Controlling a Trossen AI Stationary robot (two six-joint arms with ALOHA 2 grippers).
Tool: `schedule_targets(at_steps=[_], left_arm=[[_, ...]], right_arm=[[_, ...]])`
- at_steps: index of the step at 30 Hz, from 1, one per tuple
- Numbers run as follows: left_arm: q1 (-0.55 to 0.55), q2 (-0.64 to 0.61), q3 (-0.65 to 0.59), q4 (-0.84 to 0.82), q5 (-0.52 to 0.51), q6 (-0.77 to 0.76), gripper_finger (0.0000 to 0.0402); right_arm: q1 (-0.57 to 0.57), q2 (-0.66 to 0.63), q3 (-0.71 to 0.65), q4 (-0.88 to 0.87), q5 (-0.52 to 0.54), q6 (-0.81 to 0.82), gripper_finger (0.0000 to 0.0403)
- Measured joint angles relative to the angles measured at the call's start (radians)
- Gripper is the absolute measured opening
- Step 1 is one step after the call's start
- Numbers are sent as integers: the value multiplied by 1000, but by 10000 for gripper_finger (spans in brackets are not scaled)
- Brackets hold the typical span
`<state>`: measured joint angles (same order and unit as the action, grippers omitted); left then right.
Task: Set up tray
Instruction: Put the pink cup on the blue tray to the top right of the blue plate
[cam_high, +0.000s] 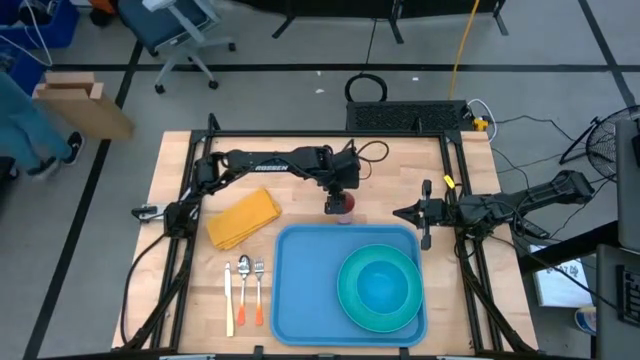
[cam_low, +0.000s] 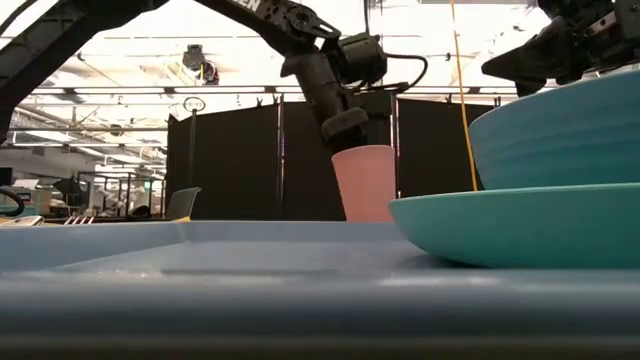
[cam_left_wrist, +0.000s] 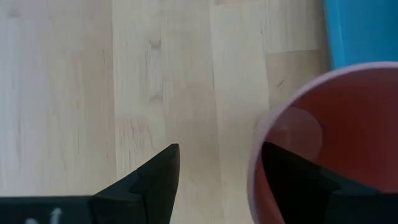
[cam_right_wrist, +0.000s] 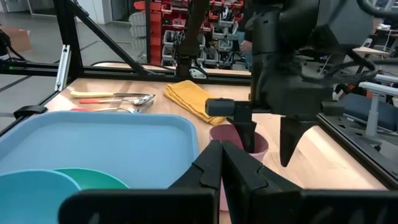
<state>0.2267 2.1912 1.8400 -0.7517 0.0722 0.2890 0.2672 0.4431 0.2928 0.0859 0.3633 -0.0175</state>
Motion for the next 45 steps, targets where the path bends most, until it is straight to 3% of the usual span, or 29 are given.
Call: schedule_targets(at_steps=[3,9,11,17,23,28,36,40,45], left_arm=[[-3,-7,0,2,-4,1,190],[-8,-15,0,40,3,4,36],[-11,-19,1,54,11,6,15],[-28,-31,50,8,2,28,7],[-82,-51,260,-251,13,48,5],[-156,-49,344,-361,77,73,4],[-285,-46,240,-287,77,77,3],[-296,-46,201,-293,11,53,3],[-288,-47,159,-283,1,15,3]], right_arm=[[0,0,0,0,0,-4,0],[0,0,0,0,0,-6,0],[0,0,0,1,1,-6,0],[0,0,0,1,1,-6,0],[0,0,0,1,1,-6,0],[0,0,0,-2,1,-5,0],[0,0,0,-24,0,22,0],[0,0,0,-25,-1,32,0],[0,0,0,-26,-1,32,0]])
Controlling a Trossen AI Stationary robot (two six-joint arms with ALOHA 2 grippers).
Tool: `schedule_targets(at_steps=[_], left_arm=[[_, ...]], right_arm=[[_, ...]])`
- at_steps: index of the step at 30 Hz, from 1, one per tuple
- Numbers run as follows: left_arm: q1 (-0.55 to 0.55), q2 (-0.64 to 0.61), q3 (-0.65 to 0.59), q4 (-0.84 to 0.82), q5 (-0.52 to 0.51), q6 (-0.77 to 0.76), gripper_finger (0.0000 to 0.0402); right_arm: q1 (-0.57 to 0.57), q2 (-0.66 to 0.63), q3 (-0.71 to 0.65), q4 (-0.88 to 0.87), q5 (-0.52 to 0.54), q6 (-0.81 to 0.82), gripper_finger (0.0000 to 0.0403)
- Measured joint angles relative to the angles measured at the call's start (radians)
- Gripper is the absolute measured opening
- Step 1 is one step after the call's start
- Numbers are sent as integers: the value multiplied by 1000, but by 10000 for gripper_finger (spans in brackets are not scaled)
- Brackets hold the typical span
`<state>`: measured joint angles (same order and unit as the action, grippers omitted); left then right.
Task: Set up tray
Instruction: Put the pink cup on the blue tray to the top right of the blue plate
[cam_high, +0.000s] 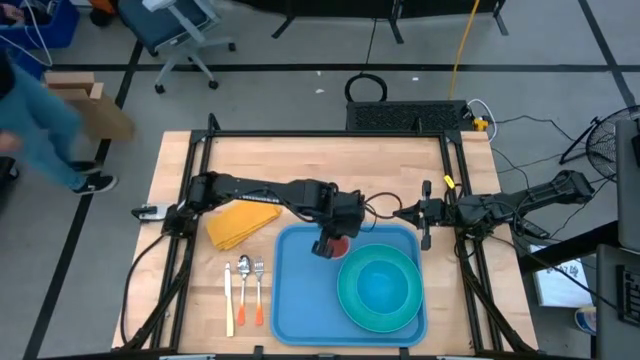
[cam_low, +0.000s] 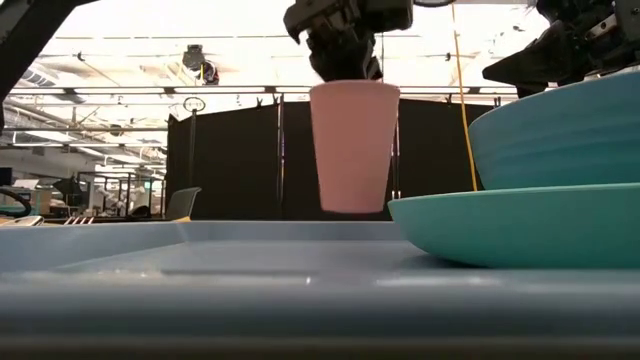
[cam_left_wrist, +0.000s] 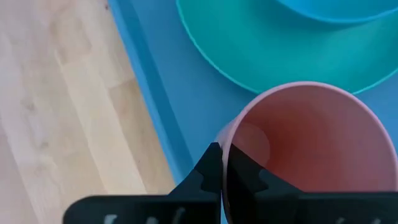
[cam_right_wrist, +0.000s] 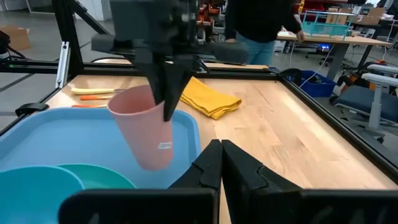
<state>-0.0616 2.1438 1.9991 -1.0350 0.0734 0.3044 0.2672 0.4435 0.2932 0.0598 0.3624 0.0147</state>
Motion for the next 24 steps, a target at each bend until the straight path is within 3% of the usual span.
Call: schedule_targets(at_steps=[10,14,24], left_arm=[[-1,1,-111,119,18,-26,3],[-2,1,-113,129,46,-39,3],[-2,0,-113,114,5,-57,5]], right_arm=[[0,0,0,0,-1,8,0],[0,0,0,0,-1,8,0],[0,0,-20,20,-1,9,0]])
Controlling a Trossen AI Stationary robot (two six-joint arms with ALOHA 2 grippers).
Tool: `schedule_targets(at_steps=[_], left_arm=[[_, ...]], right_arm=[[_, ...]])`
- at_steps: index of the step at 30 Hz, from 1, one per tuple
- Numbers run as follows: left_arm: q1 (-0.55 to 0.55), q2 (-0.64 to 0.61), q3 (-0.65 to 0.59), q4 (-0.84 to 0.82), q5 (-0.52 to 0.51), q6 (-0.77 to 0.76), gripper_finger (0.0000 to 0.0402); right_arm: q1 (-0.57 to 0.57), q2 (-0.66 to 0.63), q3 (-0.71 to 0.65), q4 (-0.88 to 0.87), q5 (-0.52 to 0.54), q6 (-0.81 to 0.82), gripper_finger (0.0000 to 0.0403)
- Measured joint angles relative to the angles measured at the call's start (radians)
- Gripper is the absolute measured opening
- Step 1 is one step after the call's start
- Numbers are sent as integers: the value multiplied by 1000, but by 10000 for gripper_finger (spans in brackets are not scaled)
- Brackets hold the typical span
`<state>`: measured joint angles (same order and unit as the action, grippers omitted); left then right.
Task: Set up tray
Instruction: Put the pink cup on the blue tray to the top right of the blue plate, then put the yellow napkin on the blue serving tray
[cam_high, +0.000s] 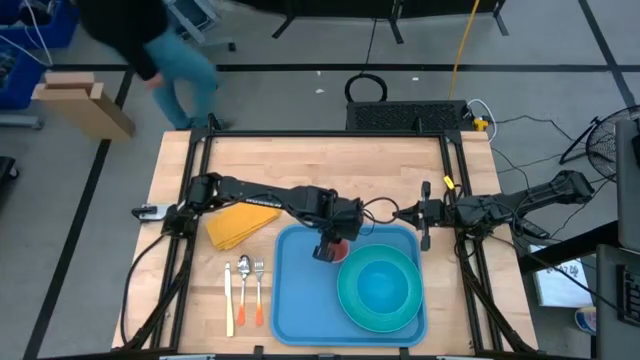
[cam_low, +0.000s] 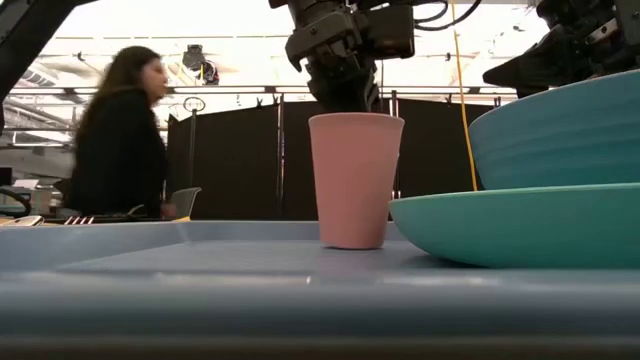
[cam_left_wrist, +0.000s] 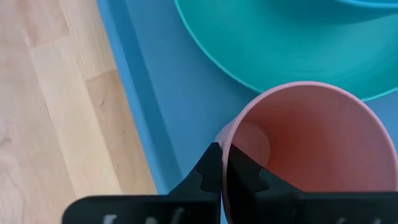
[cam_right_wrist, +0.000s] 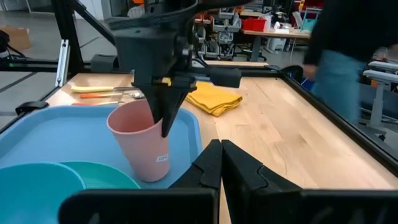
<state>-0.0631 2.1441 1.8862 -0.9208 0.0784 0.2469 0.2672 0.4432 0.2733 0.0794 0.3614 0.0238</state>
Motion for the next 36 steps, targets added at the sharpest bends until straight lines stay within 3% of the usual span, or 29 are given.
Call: schedule_targets(at_steps=[16,27,31,36], left_arm=[[0,-6,-69,60,9,-21,7],[-1,2,-43,47,-4,-25,158],[-1,-11,-44,42,-5,-18,195],[-1,-115,-44,21,-54,-16,222]], right_arm=[[0,0,0,14,0,-5,0],[0,0,-1,14,0,-2,0],[0,0,-1,14,0,-2,0],[0,0,-1,15,0,-5,0]])
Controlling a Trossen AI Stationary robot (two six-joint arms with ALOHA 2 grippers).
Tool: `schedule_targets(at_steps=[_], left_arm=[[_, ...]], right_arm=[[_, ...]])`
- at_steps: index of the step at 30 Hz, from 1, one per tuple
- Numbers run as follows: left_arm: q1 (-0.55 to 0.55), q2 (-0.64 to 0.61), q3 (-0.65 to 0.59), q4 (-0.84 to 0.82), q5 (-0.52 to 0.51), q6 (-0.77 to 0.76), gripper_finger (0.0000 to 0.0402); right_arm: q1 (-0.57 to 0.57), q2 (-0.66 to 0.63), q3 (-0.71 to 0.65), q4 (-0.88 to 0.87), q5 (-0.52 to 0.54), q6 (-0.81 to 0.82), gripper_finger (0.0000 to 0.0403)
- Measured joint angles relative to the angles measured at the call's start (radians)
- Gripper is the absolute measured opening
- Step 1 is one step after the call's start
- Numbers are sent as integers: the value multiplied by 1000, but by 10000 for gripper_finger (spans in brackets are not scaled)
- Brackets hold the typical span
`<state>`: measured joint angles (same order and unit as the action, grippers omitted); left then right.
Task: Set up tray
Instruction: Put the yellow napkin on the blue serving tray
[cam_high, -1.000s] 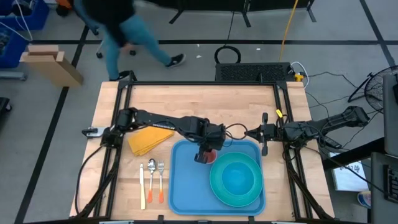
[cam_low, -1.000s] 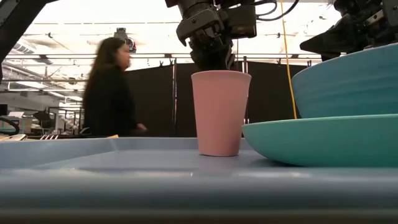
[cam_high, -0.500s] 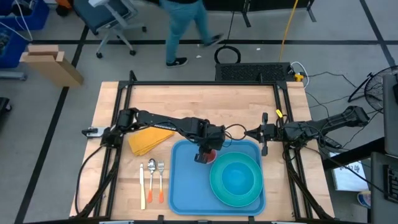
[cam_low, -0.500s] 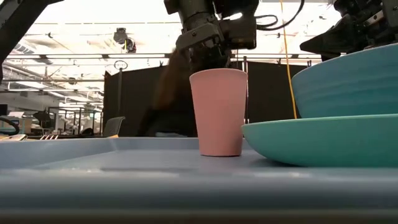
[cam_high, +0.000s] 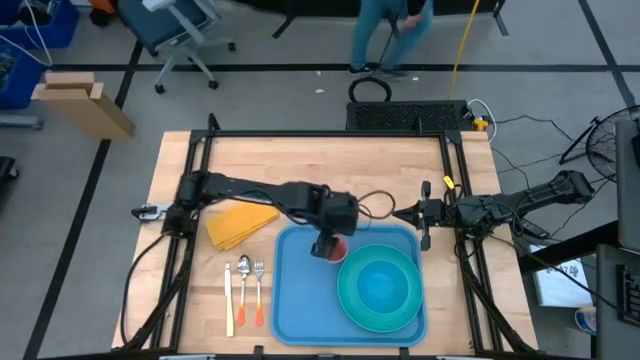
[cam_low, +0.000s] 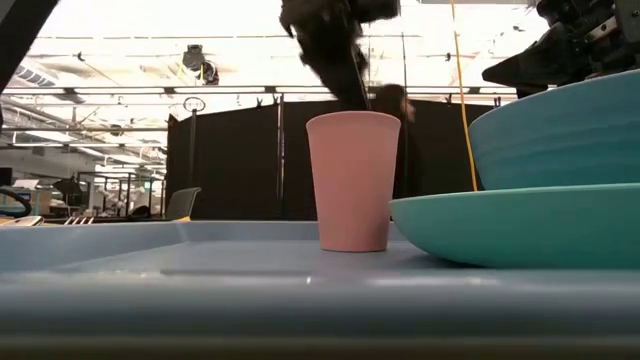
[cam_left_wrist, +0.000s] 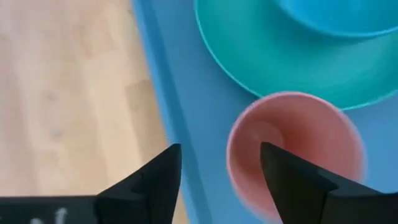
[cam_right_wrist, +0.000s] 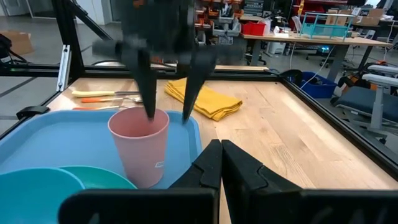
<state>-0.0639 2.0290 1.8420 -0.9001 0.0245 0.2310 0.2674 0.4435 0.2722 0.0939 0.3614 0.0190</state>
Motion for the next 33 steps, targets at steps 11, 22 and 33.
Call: schedule_targets(at_steps=[11,22,33], left_arm=[[1,-356,-62,-211,-74,-34,130],[86,-898,-796,355,30,-50,6],[79,-1182,-1355,886,3,-156,2]], right_arm=[[2,0,0,6,0,-21,0],[2,0,-47,127,-28,-93,0],[-48,-11,-57,176,-30,-121,0]])
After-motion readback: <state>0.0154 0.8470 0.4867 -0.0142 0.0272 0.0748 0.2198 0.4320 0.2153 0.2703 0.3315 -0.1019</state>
